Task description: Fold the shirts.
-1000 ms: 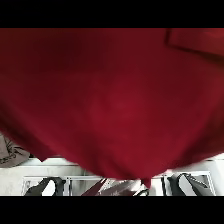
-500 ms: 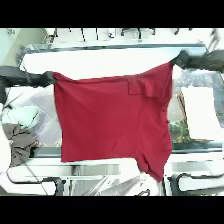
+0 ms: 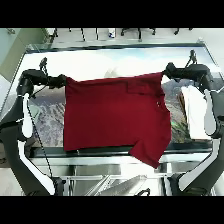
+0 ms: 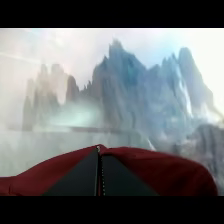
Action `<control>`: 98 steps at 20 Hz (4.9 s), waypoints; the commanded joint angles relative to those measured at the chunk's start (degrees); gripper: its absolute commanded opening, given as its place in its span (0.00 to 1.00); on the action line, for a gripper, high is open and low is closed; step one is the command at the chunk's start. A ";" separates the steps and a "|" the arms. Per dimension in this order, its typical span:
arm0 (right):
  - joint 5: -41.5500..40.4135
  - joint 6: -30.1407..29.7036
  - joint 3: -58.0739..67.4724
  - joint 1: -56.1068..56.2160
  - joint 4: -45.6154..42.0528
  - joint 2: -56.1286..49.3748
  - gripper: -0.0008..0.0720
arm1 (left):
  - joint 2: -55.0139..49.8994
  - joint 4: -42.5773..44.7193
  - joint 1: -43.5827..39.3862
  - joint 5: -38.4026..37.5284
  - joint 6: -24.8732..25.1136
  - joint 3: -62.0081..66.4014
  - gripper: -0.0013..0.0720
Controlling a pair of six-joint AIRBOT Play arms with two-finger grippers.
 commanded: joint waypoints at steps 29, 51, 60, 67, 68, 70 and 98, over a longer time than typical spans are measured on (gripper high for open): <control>-21.75 9.92 -2.05 3.23 -29.57 0.59 0.04 | 10.86 4.04 -5.51 16.15 35.17 -11.02 0.04; -21.40 17.79 -2.05 3.48 -34.73 0.04 0.04 | 9.11 19.76 -4.33 19.04 45.22 -11.02 0.04; -21.27 17.99 -2.05 3.52 -34.73 -0.13 0.04 | 5.53 27.54 -7.87 19.26 43.82 -11.04 0.04; -21.31 17.94 -2.03 3.50 -32.89 -0.11 0.04 | 5.31 33.29 -8.96 20.83 40.22 -10.99 0.04; -21.75 17.94 -2.03 3.50 -32.50 -0.11 0.04 | 5.38 33.68 -8.96 22.08 38.84 -10.95 0.04; -22.49 17.94 -2.01 3.45 -32.33 0.11 0.10 | 5.60 34.23 -8.96 24.72 36.52 -10.82 0.09; -33.64 -7.13 -35.04 -18.71 -10.21 27.65 0.64 | 48.39 17.18 11.47 23.28 -3.56 -71.41 0.94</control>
